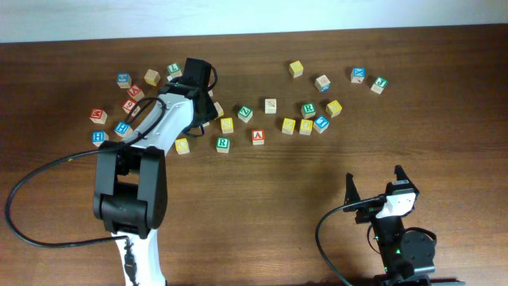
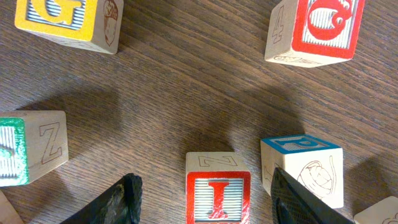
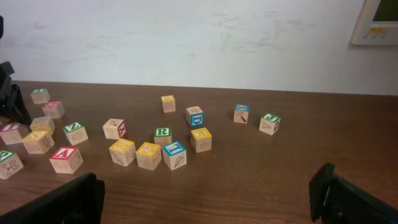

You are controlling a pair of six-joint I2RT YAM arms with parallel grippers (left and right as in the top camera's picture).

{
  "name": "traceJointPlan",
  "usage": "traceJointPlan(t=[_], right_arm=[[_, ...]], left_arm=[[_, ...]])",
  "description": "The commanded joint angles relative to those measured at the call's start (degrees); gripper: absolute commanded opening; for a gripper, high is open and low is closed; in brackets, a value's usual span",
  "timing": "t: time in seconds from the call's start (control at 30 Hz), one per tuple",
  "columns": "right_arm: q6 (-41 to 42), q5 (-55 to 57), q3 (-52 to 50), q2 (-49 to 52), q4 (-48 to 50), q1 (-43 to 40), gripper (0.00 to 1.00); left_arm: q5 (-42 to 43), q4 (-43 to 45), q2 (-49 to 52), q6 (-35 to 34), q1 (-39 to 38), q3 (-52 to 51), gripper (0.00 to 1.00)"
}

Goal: Spell out ICRA
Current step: 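Lower the left gripper and grasp the red I block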

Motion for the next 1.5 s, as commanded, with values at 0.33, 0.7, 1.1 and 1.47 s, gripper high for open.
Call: traceJointPlan(t=[0.33,0.7,1.1,1.47], right_arm=[[-0.2,0.7,-0.4,-0.4,-0.2,-0.4,0.99],[-0.2,0.7,-0.4,-0.4,-0.2,-0.4,0.98],[-0.2,0.6,-0.4,-0.4,-0.2,-0.4,0.98],[-0.2,0.6,-0.4,-0.4,-0.2,-0.4,0.98]], left_arm=[[-1.2,0.9,3.5,0.3,0.1,0.3,0.52],[-1.2,1.5,3.5,0.3,0.1,0.6,0.33],[-1.0,-6.7,-6.0,0.3,0.1,0.6,0.30],[3.3,-20.7,-18.3,-1.8,-4.3,-4.0,0.45]])
